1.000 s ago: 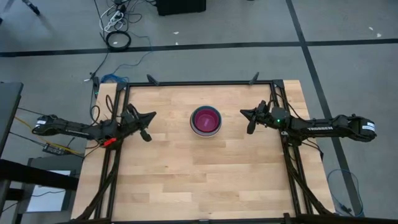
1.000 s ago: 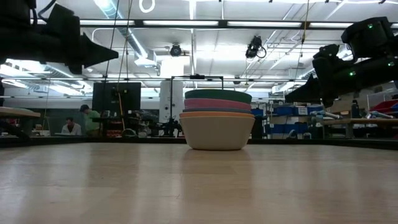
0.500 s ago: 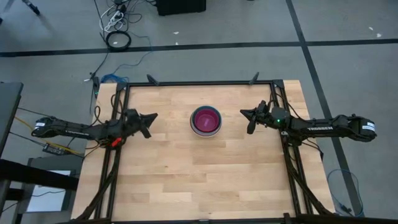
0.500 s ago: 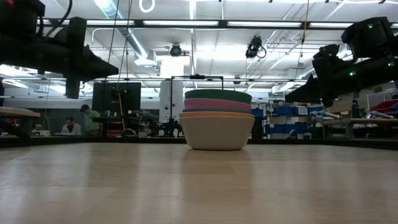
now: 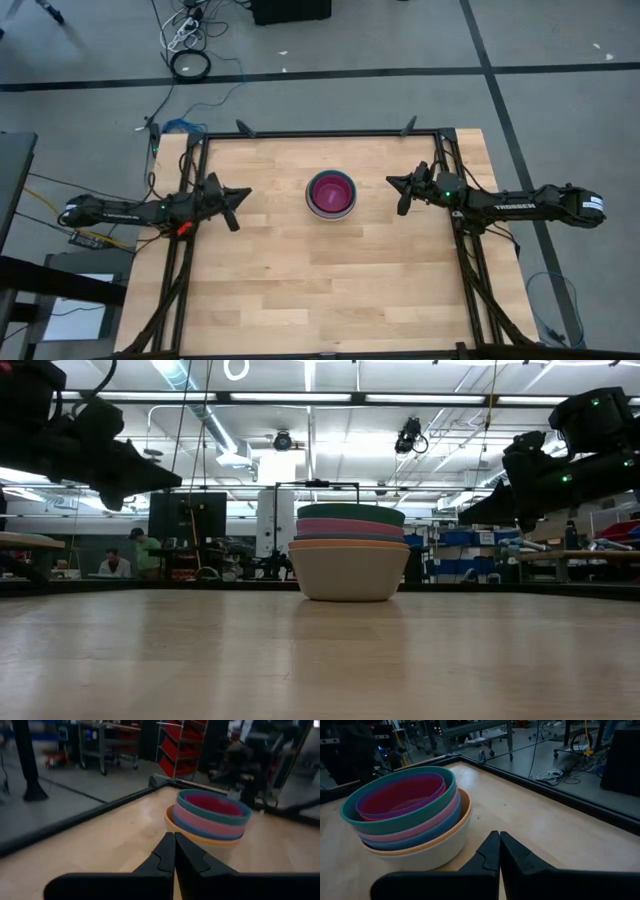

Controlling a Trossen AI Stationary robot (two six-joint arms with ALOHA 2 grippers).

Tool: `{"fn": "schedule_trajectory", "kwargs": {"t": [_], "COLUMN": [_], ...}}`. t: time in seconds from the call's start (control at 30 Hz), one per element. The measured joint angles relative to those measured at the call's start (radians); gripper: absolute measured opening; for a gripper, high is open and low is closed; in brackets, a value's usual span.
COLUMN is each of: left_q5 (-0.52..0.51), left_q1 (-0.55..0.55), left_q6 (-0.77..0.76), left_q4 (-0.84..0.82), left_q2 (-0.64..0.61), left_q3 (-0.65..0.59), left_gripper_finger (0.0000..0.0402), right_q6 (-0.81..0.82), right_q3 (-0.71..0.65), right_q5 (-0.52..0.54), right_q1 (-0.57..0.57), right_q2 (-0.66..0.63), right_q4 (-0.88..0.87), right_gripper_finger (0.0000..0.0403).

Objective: Nest bowls inside each other
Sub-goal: Return to Home Position

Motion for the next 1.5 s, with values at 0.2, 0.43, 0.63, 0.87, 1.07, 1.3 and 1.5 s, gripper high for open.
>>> {"fn": "schedule_trajectory", "kwargs": {"t": [0.2,0.43,0.63,0.87,1.07,1.3,1.5], "left_q5": [0.024,0.024,0.024,0.024,0.024,0.024,0.024], "left_q1": [0.012,0.012,0.012,0.012,0.012,0.012,0.012], "left_q6": [0.122,0.121,0.121,0.121,0.121,0.121,0.121], "left_q4": [-0.055,-0.053,-0.029,-0.024,-0.021,-0.02,-0.02], "left_q2": [-0.094,-0.093,-0.091,-0.091,-0.091,-0.091,-0.091], "left_q3": [0.0,0.0,0.0,0.0,0.0,0.0,0.0], "left_gripper_finger": [0.0012,0.0012,0.0012,0.0013,0.0013,0.0013,0.0013], "right_q6": [0.0,0.0,0.0,0.0,0.0,0.0,0.0], "right_q3": [0.0,0.0,0.0,0.0,0.0,0.0,0.0], "right_q5": [0.0,0.0,0.0,0.0,0.0,0.0,0.0], "right_q1": [0.0,0.0,0.0,0.0,0.0,0.0,0.0], "right_q2": [0.0,0.0,0.0,0.0,0.0,0.0,0.0], "right_q4": [-0.001,0.0,0.0,0.0,0.0,0.0,0.0], "right_gripper_finger": [0.0,0.0,0.0,0.0,0.0,0.0,0.0]}}
